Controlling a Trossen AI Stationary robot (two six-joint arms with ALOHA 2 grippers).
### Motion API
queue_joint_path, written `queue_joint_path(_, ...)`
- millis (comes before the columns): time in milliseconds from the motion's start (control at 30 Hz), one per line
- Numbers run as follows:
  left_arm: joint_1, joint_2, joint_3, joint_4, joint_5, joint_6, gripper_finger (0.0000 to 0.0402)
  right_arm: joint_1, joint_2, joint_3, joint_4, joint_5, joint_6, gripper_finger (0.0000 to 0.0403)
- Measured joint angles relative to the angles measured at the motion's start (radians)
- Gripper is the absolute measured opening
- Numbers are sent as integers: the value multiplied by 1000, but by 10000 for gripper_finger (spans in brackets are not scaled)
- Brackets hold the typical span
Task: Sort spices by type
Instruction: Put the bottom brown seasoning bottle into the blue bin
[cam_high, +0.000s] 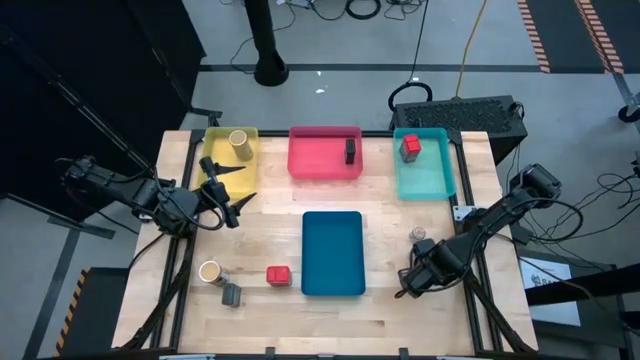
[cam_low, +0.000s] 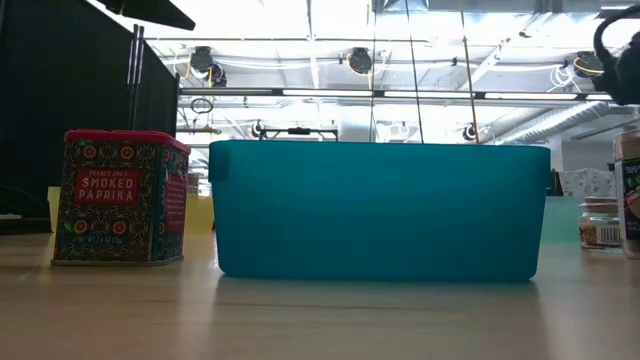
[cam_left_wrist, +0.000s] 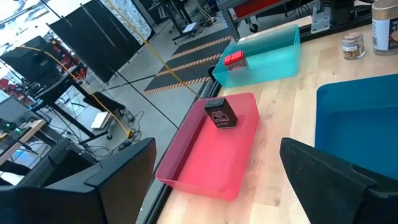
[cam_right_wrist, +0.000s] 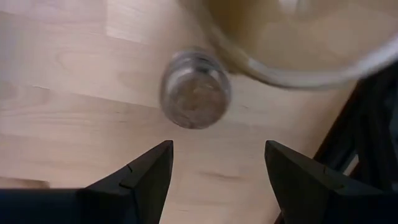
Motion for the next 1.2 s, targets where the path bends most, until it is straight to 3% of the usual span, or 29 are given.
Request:
queue_joint_path(367,0,0,0,0,0,-6,350,-97,-1,0,15,39,-120,238)
queue_joint_path(867,0,0,0,-1,0,-9,350,-111,-1,-18,10,30,-117,238)
queue_joint_path(1200,0,0,0,-1,0,-18,350,-110,-2,-115,186,33,-112,238)
